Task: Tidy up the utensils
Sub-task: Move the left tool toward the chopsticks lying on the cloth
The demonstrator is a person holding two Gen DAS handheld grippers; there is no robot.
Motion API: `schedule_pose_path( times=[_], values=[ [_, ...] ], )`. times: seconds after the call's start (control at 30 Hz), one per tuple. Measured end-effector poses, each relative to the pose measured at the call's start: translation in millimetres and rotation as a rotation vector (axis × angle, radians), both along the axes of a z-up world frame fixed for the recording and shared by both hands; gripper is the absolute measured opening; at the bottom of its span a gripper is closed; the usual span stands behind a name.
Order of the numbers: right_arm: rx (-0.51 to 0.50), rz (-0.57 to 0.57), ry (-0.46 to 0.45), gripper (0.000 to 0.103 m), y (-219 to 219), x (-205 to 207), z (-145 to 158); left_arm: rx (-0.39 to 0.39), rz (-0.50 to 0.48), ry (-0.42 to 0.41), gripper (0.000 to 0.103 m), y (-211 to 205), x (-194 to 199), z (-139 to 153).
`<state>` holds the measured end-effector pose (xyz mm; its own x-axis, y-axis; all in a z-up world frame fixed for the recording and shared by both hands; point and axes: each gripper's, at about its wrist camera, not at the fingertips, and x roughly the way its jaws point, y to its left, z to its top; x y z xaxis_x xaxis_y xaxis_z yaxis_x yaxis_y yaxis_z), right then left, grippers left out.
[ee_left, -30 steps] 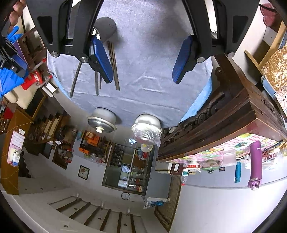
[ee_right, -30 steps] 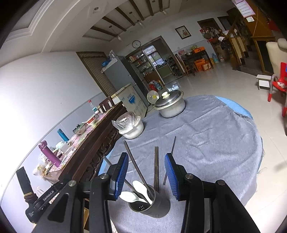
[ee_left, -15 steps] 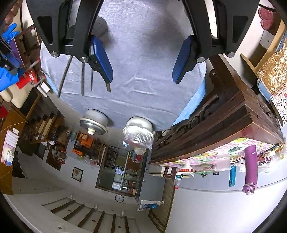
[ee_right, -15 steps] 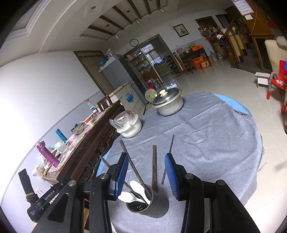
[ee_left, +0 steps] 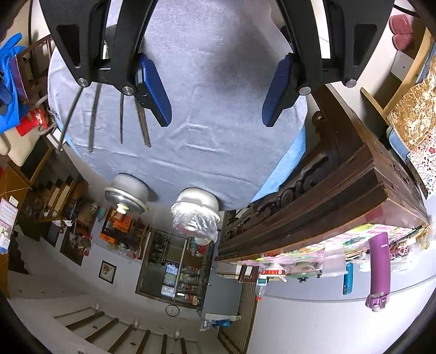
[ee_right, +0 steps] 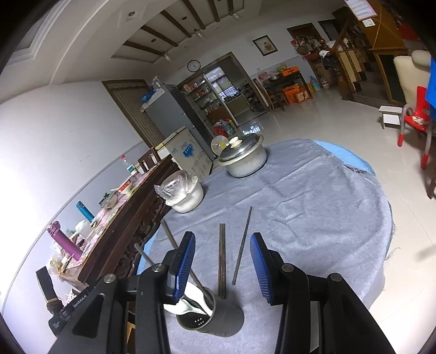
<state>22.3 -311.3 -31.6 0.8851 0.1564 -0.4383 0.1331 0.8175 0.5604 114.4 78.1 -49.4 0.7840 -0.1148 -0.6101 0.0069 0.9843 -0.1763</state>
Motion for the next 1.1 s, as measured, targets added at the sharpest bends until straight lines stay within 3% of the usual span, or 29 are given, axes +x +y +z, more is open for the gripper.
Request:
schedule_pose_path(
  times=[0.77, 1.1],
  values=[
    [0.070, -0.030, 0.145, 0.045, -31, 42, -55, 0.026, 0.047, 0.119, 0.070, 13, 64, -53],
    [0.094, -0.025, 0.182, 0.045, -41, 52, -72, 0.085, -0.039, 0.131, 0.070, -7, 100, -54]
  ],
)
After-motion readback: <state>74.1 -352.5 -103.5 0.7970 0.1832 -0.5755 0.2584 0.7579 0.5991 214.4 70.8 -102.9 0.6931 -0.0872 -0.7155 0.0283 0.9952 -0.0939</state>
